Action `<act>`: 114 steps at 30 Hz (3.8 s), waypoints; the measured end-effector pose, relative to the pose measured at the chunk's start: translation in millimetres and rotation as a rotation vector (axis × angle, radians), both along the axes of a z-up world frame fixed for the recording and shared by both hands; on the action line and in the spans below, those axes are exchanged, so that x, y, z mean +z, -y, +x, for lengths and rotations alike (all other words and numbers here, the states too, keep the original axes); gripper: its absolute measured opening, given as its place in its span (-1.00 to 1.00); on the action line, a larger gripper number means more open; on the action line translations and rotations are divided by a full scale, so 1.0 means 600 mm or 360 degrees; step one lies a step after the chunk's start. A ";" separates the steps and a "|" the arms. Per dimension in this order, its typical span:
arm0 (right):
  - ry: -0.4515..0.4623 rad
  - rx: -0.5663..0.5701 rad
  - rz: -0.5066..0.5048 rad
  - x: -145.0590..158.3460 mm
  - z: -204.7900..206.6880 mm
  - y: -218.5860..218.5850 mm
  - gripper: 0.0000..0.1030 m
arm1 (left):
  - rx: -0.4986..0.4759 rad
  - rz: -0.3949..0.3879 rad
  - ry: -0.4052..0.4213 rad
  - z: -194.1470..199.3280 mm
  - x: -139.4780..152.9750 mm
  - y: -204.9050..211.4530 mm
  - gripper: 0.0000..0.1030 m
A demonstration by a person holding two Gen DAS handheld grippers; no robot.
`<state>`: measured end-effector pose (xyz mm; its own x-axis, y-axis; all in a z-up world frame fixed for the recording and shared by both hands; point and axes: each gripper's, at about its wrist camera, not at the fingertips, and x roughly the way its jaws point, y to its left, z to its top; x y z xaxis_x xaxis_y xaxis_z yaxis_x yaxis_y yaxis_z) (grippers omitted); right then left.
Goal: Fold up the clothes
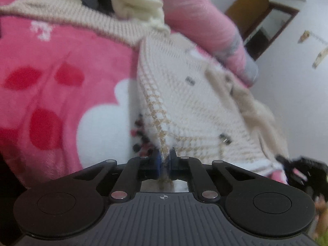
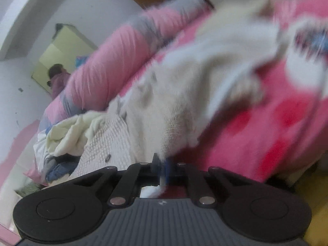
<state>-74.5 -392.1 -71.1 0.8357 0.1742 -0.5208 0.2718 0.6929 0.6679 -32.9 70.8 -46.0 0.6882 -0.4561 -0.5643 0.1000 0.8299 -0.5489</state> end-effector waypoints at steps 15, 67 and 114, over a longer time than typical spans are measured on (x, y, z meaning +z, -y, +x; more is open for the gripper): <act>-0.0145 -0.0141 -0.0298 0.040 -0.108 0.032 -0.25 | -0.0143 -0.0040 -0.0223 0.016 -0.056 -0.002 -0.83; -0.0302 0.0414 -0.0337 0.026 0.015 -0.108 -0.69 | -0.0392 -0.0039 -0.0279 0.020 -0.072 -0.009 -0.83; 0.0038 0.0819 -0.0933 -0.016 0.137 -0.378 -0.42 | 0.0338 0.0433 0.0162 0.535 0.043 -0.185 -0.11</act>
<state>7.5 -165.6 -80.5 0.7364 0.2449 -0.6307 -0.1895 0.9695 0.1552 288.3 182.0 -20.3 0.8105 -0.1394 -0.5689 -0.0475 0.9524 -0.3010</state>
